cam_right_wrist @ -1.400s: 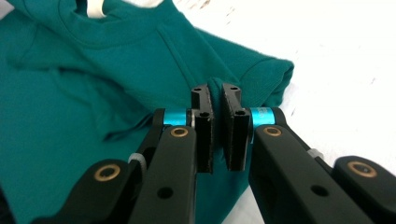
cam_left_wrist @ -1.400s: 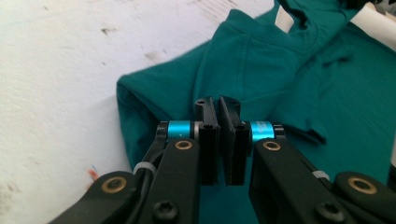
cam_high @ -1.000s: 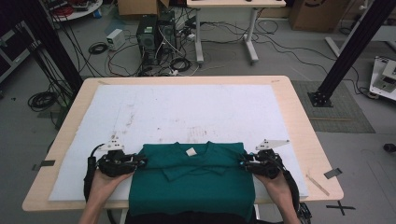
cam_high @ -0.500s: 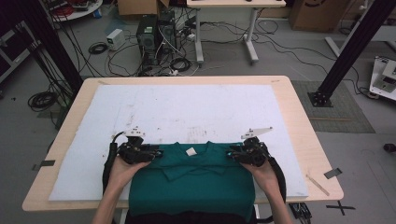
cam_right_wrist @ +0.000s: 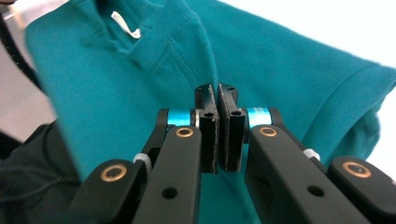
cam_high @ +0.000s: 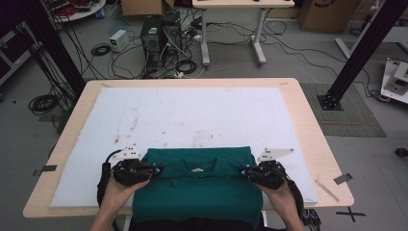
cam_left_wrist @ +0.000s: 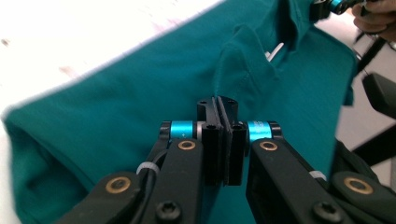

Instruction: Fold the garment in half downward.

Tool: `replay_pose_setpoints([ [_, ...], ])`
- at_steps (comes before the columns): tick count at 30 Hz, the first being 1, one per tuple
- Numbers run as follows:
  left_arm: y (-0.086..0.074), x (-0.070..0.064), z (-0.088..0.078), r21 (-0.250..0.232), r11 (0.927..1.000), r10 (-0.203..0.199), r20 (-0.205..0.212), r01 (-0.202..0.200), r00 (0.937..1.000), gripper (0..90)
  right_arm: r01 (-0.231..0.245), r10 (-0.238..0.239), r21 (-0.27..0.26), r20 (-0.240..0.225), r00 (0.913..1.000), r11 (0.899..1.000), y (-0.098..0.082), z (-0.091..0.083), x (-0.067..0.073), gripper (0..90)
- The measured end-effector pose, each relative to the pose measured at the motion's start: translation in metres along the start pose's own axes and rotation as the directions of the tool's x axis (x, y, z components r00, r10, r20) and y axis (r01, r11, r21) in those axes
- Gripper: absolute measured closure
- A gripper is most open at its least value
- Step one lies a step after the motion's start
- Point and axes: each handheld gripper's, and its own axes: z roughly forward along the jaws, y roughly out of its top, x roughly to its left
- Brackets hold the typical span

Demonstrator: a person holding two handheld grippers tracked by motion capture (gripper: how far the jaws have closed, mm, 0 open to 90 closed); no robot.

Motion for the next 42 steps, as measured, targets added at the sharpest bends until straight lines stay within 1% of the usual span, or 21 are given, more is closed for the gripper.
replay_pose_setpoints([
  [2, -0.007, -0.007, -0.003, 0.003, 0.9999, 0.012, -0.019, -0.012, 0.9997, 88.1, 0.011, -0.011, 0.001, -0.005, 0.9999, 1.0, -0.008, -0.002, 0.005, 88.5],
  [6, -0.02, -0.018, -0.005, 0.022, 0.9994, 0.027, -0.009, -0.027, 0.9996, 88.1, 0.012, -0.012, 0.004, -0.004, 0.9999, 1.0, -0.022, -0.005, 0.013, 88.4],
  [11, -0.029, -0.024, -0.005, 0.034, 0.9991, 0.028, -0.008, -0.027, 0.9996, 87.9, -0.016, 0.017, 0.02, -0.015, 0.9998, 1.0, -0.035, -0.007, 0.015, 86.6],
  [12, -0.029, -0.024, -0.005, 0.033, 0.9992, 0.023, -0.009, -0.023, 0.9997, 86.1, -0.019, 0.02, 0.021, -0.021, 0.9996, 1.0, -0.037, -0.007, 0.015, 83.0],
  [13, -0.029, -0.023, -0.007, 0.025, 0.9996, 0.014, -0.015, -0.014, 0.9998, 79.4, -0.023, 0.023, 0.02, -0.024, 0.9994, 1.0, -0.038, -0.008, 0.016, 75.1],
  [15, -0.025, -0.02, -0.013, 0.0, 0.9999, 0.01, -0.032, -0.01, 0.9994, 70.3, -0.033, 0.034, 0.013, -0.037, 0.9987, 0.999, -0.039, -0.013, 0.016, 70.9],
  [17, -0.02, -0.015, -0.019, -0.038, 0.9993, -0.005, -0.08, 0.002, 0.9968, 61.5, -0.035, 0.034, -0.007, -0.041, 0.9986, 0.999, -0.037, -0.019, 0.015, 66.9],
  [18, -0.017, -0.011, -0.023, -0.051, 0.9987, -0.009, -0.107, 0.003, 0.9942, 60.0, -0.034, 0.033, -0.011, -0.038, 0.9987, 0.999, -0.035, -0.021, 0.014, 64.9],
  [19, -0.014, -0.008, -0.026, -0.06, 0.9982, -0.001, -0.157, -0.009, 0.9876, 58.7, -0.04, 0.039, -0.017, -0.03, 0.9988, 0.999, -0.033, -0.022, 0.011, 62.0],
  [20, -0.01, -0.003, -0.028, -0.061, 0.998, 0.002, -0.219, -0.016, 0.9758, 56.9, -0.052, 0.051, -0.031, -0.02, 0.9985, 0.998, -0.03, -0.023, 0.007, 56.4],
  [21, -0.007, 0.002, -0.029, -0.059, 0.9982, -0.006, -0.258, -0.01, 0.9661, 55.4, -0.065, 0.065, -0.042, -0.002, 0.9979, 0.997, -0.027, -0.023, 0.003, 51.8],
  [22, -0.004, 0.009, -0.029, -0.06, 0.9982, -0.019, -0.283, 0.002, 0.9589, 52.9, -0.082, 0.082, -0.049, 0.012, 0.9965, 0.995, -0.023, -0.023, -0.003, 49.8],
  [23, 0.0, 0.017, -0.028, -0.064, 0.9978, -0.036, -0.295, 0.017, 0.9549, 51.1, -0.092, 0.094, -0.057, 0.034, 0.995, 0.994, -0.019, -0.021, -0.008, 45.6],
  [24, 0.004, 0.024, -0.027, -0.067, 0.997, -0.056, -0.289, 0.039, 0.9555, 49.2, -0.103, 0.107, -0.057, 0.066, 0.9921, 0.993, -0.014, -0.02, -0.013, 41.3],
  [28, 0.016, 0.05, -0.015, -0.05, 0.995, -0.096, -0.246, 0.086, 0.9645, 47.7, -0.129, 0.135, -0.048, 0.149, 0.9797, 0.991, 0.004, -0.008, -0.035, 36.6],
  [31, 0.023, 0.061, -0.006, -0.025, 0.9933, -0.115, -0.213, 0.113, 0.9701, 44.6, -0.16, 0.167, -0.055, 0.14, 0.9761, 0.986, 0.012, 0.0, -0.051, 35.3],
  [33, 0.026, 0.067, 0.0, -0.008, 0.9932, -0.115, -0.204, 0.116, 0.9722, 43.0, -0.185, 0.188, -0.033, 0.144, 0.9716, 0.982, 0.017, 0.008, -0.061, 32.9],
  [36, 0.027, 0.076, 0.01, 0.018, 0.9922, -0.118, -0.178, 0.123, 0.9768, 41.6, -0.192, 0.194, -0.029, 0.126, 0.9728, 0.981, 0.02, 0.014, -0.071, 32.9],
  [37, 0.026, 0.078, 0.013, 0.022, 0.9915, -0.123, -0.172, 0.128, 0.9775, 41.5, -0.205, 0.206, -0.023, 0.118, 0.9715, 0.979, 0.021, 0.017, -0.073, 32.9],
  [39, 0.024, 0.083, 0.02, 0.064, 0.9892, -0.119, -0.172, 0.132, 0.9779, 40.8, -0.209, 0.209, -0.009, 0.112, 0.9714, 0.978, 0.02, 0.021, -0.077, 34.0],
  [42, 0.022, 0.083, 0.025, 0.095, 0.9883, -0.103, -0.164, 0.119, 0.9811, 46.1, -0.187, 0.184, 0.011, 0.113, 0.9763, 0.982, 0.02, 0.024, -0.076, 41.9],
])
